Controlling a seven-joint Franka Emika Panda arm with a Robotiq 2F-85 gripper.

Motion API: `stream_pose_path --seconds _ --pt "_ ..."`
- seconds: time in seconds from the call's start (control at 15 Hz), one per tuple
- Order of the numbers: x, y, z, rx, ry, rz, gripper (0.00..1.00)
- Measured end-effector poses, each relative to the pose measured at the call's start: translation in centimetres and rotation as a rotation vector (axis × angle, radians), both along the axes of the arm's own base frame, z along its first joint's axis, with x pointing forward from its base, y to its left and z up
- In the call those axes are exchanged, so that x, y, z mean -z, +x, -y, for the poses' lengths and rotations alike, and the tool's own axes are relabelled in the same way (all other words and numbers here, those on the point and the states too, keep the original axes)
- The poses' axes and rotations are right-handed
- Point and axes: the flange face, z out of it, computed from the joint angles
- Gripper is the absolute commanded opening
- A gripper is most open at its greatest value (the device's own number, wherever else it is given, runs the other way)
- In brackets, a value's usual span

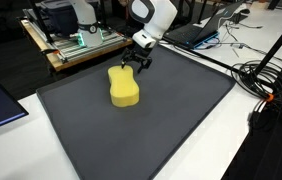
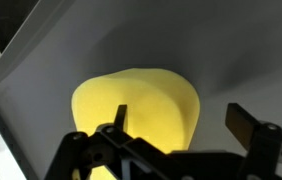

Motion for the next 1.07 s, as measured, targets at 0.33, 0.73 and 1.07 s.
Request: stream_pose_path --seconds 0.33,0.73,1.07 --pt "0.6 0.2 0.6 0.066 -0.077 0.009 0.88" --pt "1.6 0.8 0.8 0.106 -0.128 -0.015 0.38" --pt "1.3 1.3 0.4 0.109 -0.149 -0.033 0.07"
